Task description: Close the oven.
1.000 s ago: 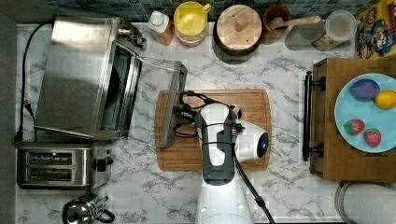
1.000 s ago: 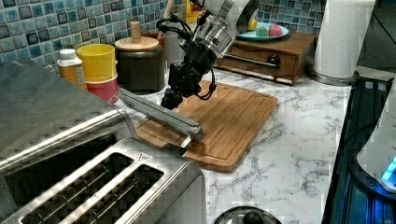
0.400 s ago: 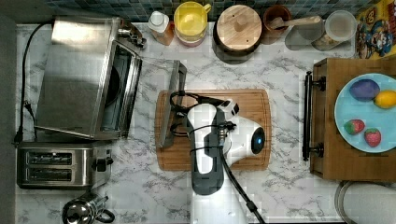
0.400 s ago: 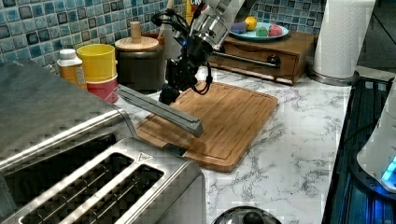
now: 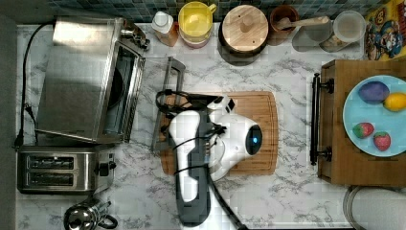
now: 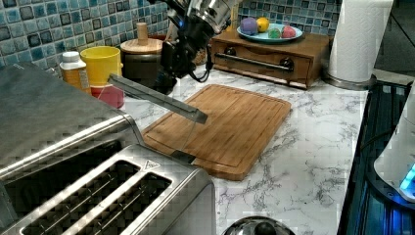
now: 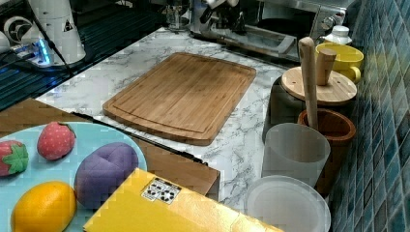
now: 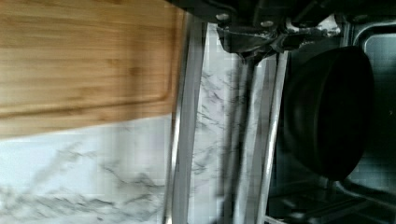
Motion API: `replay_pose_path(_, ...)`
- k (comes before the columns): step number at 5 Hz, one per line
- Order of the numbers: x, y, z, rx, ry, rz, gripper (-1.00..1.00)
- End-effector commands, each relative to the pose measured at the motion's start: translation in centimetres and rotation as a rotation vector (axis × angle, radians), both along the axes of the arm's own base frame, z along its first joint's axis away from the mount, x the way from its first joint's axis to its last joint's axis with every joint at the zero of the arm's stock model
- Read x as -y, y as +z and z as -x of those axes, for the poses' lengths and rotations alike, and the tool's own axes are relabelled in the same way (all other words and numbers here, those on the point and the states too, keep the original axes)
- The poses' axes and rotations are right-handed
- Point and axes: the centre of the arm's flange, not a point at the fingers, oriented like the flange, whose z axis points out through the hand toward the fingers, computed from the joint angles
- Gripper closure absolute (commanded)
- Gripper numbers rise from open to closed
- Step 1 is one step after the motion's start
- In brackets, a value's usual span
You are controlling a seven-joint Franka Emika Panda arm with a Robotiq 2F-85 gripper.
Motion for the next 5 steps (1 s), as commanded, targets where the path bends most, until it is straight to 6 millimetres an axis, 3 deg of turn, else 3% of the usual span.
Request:
replay_pose_path(1,-20.1,18.2,-4.8,0.189,0.148,0.207,1.0)
replay_pose_path(3,-24.7,20.1,-6.3,0.068,0.009,0.506,1.0)
replay_pose_path(4,-27.4,21.8,-5.8,0.084,-0.051,0.602,1.0)
replay_pose_path(5,-26.7,22.6,-5.7,0.113,-0.094,0.626,1.0)
